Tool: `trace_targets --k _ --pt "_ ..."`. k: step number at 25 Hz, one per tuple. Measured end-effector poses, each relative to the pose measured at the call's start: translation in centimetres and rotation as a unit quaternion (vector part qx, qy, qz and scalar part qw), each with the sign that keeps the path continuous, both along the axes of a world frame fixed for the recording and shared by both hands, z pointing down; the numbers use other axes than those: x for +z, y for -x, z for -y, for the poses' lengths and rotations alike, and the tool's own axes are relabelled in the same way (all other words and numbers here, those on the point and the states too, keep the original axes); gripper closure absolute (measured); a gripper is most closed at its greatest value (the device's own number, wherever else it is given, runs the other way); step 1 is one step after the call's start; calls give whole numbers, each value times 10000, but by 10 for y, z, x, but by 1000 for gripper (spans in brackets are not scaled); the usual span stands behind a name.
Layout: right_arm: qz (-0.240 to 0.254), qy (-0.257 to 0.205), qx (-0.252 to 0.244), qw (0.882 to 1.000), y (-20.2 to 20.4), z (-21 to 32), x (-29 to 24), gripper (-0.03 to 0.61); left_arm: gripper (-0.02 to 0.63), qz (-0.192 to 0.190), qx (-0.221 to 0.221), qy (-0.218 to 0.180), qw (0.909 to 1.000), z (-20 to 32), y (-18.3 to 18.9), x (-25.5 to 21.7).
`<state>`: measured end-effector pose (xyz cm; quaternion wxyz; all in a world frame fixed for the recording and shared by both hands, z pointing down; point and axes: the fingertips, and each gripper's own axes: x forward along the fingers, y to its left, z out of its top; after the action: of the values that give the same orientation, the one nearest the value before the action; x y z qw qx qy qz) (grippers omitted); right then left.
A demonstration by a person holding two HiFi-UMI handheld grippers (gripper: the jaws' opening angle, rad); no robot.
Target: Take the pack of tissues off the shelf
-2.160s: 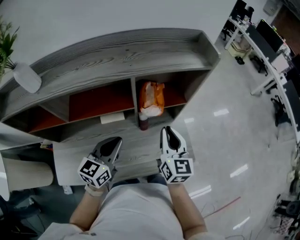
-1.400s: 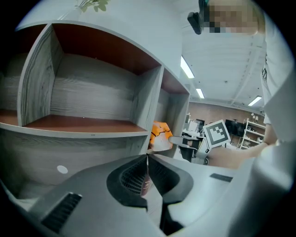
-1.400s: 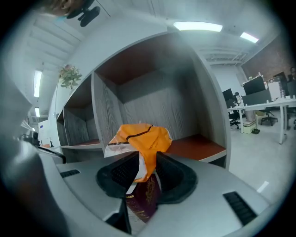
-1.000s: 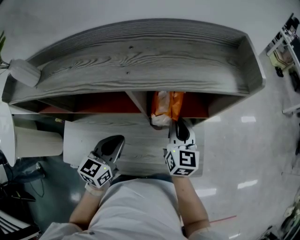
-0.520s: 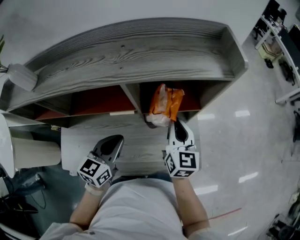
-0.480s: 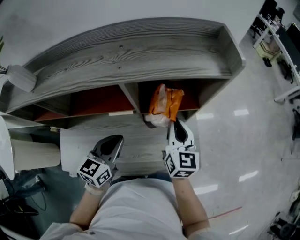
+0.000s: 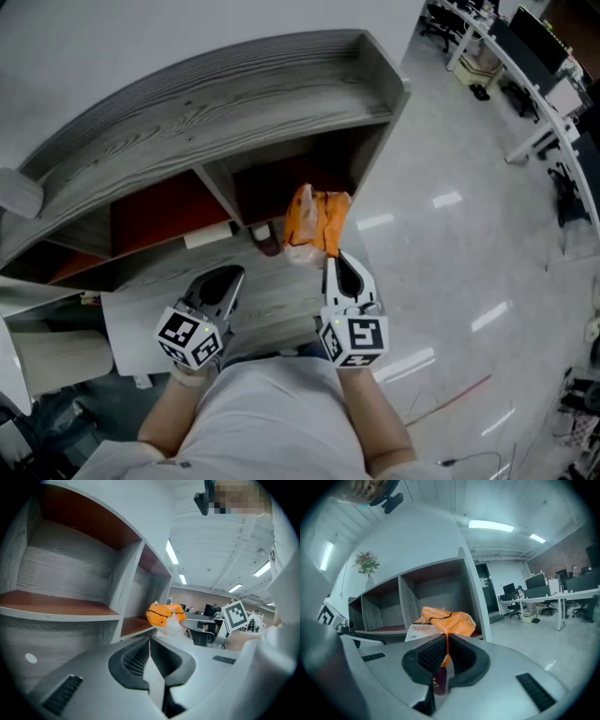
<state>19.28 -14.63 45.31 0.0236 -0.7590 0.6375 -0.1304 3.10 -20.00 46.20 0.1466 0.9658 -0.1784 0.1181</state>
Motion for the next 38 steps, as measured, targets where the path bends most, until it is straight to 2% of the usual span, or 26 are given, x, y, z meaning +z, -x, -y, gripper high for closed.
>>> trace_targets --k 9,14,19,27,38 --pt "-193 76 730 9971 -20 -61 -11 552 594 -261 1001 13 9946 -32 -58 -9" --pt "-207 123 1188 9926 -24 -72 -3 552 594 -309 1398 113 9896 -26 -71 5" --pt "-159 150 1518 9882 -33 -105 -4 552 594 -282 1736 109 9843 -48 -88 -1" --pt "-39 233 1738 9845 -32 -123 7 553 594 -197 1972 136 9801 -60 -93 4" --pt "-15 281 1675 9855 -28 -127 13 554 594 -146 1988 117 9799 -67 -92 7"
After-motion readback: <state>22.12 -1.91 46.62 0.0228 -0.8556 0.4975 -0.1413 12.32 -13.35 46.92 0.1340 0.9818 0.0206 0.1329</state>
